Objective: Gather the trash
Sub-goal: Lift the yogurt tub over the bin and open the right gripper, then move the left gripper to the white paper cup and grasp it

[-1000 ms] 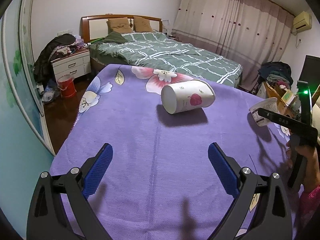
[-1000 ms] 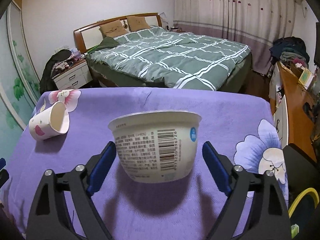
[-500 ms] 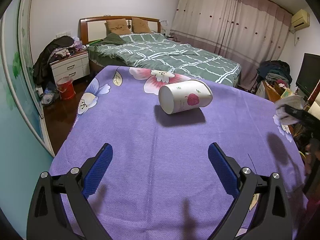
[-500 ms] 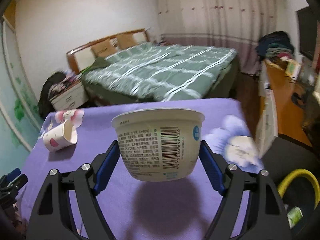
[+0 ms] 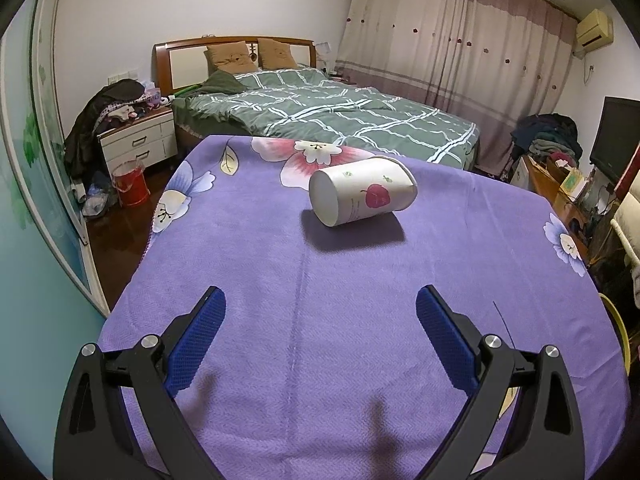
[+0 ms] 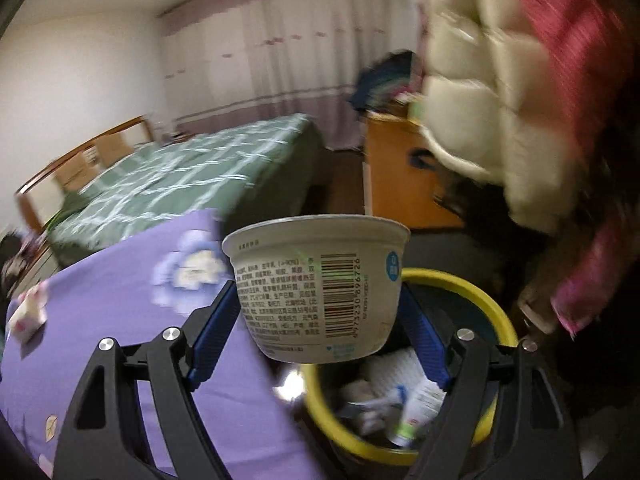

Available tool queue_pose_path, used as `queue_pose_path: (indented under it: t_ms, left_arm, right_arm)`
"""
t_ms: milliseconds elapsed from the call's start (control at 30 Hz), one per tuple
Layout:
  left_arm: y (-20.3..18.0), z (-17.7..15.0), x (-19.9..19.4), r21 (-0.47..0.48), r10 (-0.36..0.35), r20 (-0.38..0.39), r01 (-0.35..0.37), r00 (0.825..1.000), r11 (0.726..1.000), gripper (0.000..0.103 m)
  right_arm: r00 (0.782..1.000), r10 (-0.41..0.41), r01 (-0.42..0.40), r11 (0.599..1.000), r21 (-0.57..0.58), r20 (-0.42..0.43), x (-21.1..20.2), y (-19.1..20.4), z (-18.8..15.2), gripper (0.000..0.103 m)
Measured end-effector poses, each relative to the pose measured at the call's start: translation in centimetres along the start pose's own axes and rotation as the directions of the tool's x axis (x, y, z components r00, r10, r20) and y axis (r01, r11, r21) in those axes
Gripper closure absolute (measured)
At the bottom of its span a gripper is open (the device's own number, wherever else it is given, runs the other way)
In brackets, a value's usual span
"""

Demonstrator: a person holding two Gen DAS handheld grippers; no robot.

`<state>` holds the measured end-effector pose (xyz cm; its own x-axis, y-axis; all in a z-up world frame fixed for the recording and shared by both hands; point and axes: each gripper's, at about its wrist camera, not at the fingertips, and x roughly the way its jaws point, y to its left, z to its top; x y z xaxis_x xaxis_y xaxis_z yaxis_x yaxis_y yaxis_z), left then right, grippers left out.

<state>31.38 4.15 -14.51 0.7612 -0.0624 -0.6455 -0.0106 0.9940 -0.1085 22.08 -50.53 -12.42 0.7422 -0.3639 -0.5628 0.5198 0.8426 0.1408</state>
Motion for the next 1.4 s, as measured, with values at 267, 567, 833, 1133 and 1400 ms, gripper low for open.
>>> queue_pose_path:
  t_ms: [267, 567, 833, 1133, 1400]
  left_arm:
    - [-0.1, -0.1, 0.4, 0.006, 0.004, -0.012, -0.004, 1.000, 1.000, 0.008]
    - [-0.2, -0.2, 0.6, 0.011, 0.004, -0.013, -0.004, 1.000, 1.000, 0.008]
    - [-0.5, -0.2, 1.0, 0.006, 0.012, -0.026, -0.012, 1.000, 1.000, 0.008]
    - [-2.4, 2.6, 3.5, -0.031, -0.008, -0.130, 0.004, 0.992, 1.000, 0.008]
    - [-4.1, 7.0, 8.7, -0.207, 0.049, -0.160, -0.082, 0.986, 0.975, 0.006]
  right_arm:
    - [0.993, -0.114, 0.115, 0.991, 0.074, -0.014, 1.8, -2.5, -1.1, 0.020]
    - [0.992, -0.129, 0.127, 0.989, 0.080, 0.015, 1.2, -2.0, -1.4, 0.018]
    - [0.984, -0.155, 0.152, 0.987, 0.044, 0.084, 0.2, -0.9, -1.4, 0.012]
    - [0.986, -0.136, 0.131, 0.990, 0.046, 0.100, -0.1, -0.8, -1.3, 0.009]
    - [0.986, -0.132, 0.129, 0.991, 0.032, 0.102, -0.1, -0.6, -1.4, 0.009]
